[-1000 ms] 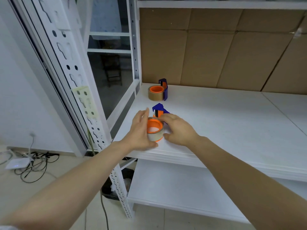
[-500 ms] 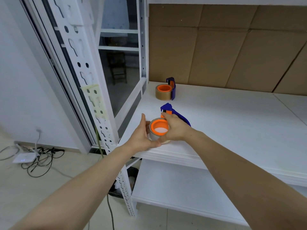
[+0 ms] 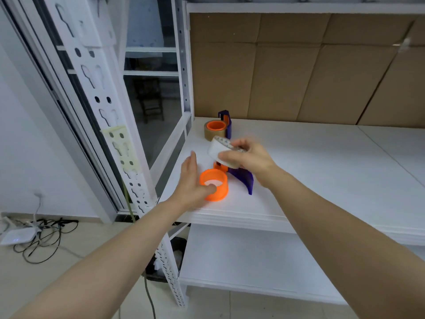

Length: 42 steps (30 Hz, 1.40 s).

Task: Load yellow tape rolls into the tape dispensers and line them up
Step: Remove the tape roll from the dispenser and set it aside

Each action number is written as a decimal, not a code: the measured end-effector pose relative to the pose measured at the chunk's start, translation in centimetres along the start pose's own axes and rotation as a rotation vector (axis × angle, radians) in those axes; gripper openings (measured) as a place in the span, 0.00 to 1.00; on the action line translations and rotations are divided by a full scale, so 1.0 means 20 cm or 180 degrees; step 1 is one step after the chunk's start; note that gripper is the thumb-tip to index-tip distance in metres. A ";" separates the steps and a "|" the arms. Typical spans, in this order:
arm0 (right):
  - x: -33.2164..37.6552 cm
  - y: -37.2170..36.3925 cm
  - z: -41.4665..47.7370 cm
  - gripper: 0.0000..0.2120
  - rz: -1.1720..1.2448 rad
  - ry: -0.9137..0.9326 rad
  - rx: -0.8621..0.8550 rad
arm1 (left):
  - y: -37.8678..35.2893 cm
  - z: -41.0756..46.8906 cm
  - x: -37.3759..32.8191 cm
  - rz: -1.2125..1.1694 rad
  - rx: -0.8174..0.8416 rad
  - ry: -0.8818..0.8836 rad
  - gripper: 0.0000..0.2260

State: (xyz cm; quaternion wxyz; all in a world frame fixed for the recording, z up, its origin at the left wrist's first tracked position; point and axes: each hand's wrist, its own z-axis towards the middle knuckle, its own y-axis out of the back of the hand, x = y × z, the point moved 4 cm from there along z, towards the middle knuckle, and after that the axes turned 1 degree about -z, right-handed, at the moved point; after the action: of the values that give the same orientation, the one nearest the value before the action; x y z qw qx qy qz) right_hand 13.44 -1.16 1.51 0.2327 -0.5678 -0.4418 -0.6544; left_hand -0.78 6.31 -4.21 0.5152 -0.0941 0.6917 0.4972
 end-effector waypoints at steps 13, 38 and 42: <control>-0.13 0.70 -0.11 0.20 -0.1849 0.0038 -0.0947 | -0.31 0.23 -0.69 0.2473 0.0432 -0.1373 0.35; -0.89 2.95 -1.31 0.21 -0.1517 -0.0812 -0.2238 | -2.34 -0.20 -2.24 0.2391 0.1284 -0.2194 0.36; -1.02 3.22 -1.42 0.20 -0.1443 -0.0886 -0.2535 | -2.62 -0.22 -2.43 0.2289 0.1401 -0.2314 0.36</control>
State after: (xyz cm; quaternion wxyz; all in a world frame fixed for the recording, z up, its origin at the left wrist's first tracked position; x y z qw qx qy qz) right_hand 55.12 -61.45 3.44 -0.2130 -0.5843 -0.2963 -0.7248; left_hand 52.16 -41.27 3.88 0.5261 0.4353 0.5456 0.4859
